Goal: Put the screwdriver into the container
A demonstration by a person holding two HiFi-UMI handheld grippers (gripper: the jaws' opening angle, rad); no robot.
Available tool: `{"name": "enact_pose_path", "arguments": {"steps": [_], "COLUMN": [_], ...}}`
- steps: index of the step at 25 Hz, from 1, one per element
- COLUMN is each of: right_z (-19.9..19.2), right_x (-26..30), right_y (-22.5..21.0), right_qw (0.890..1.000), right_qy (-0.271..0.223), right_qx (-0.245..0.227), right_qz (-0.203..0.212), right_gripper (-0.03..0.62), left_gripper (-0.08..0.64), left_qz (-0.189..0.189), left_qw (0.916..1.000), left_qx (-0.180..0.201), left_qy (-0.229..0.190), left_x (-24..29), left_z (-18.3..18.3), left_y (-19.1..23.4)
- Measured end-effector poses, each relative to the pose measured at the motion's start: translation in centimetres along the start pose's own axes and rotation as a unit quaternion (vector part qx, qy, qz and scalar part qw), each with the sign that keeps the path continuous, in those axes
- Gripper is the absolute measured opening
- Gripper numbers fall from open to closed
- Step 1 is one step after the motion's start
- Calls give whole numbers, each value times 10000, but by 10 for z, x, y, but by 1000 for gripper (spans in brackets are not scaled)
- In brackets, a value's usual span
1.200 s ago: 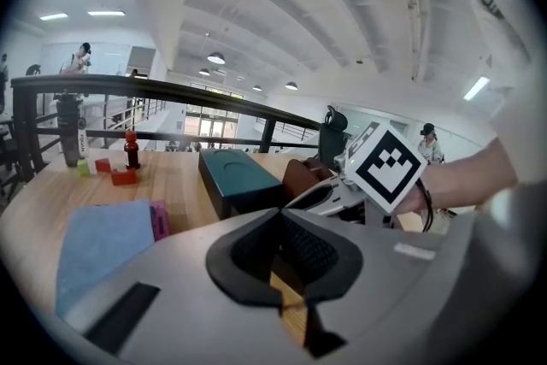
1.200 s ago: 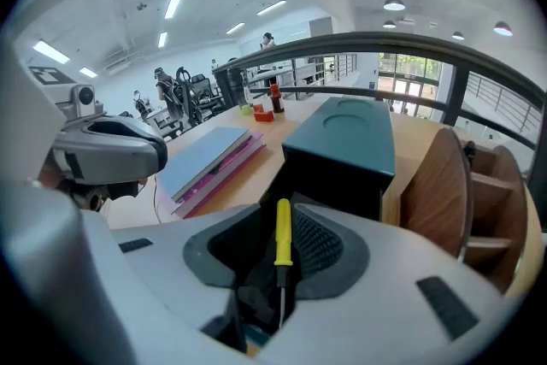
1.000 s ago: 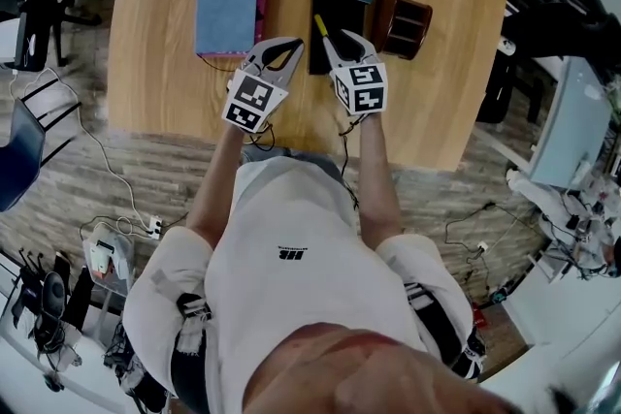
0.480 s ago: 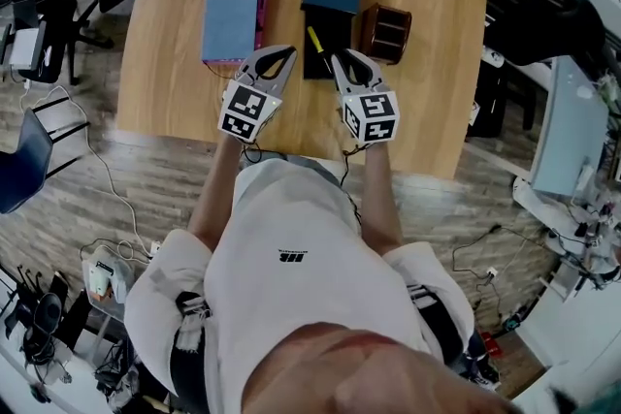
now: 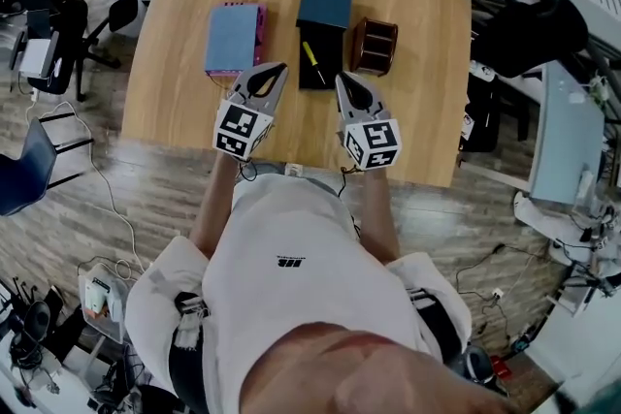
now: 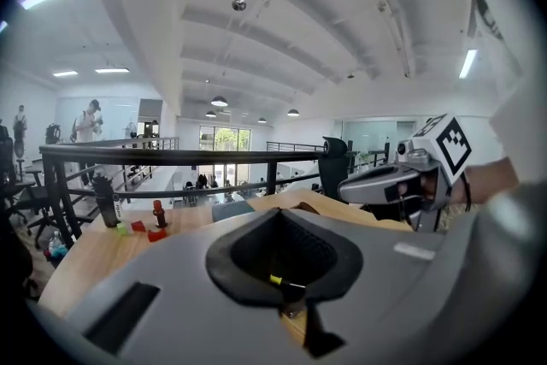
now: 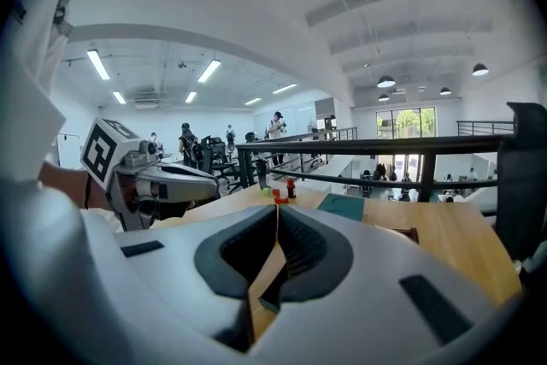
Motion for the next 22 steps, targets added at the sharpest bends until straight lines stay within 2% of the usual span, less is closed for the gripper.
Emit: {"name": "enact_pose_path", "arguments": {"steps": [12,22], "right_z": [3,5], "right_x": [-24,-19], "right_y": [6,-6], "right_qw": [9998,9997], "right_qy": [-146,-170], "right_qx": [95,145], "right_qz": [-56,-74], "right_gripper": [-3,-3], "left_gripper": [9,9], "left_qz": [12,-9], "left_qw": [9999,9998], "left_qx": [37,75], "left_qy": [-115,-159], "left_x": [-16,-4], "left_z": [2,12], "left_y": [-19,-18]}}
Point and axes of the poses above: the fingertips, and each gripper's own axes: x forward along the fingers, y to its left, z out of its top, the point moved 4 cm from there along -x, backward along the fingers, and after that the axes turned 12 degrees about -x, right-handed, at the moved point
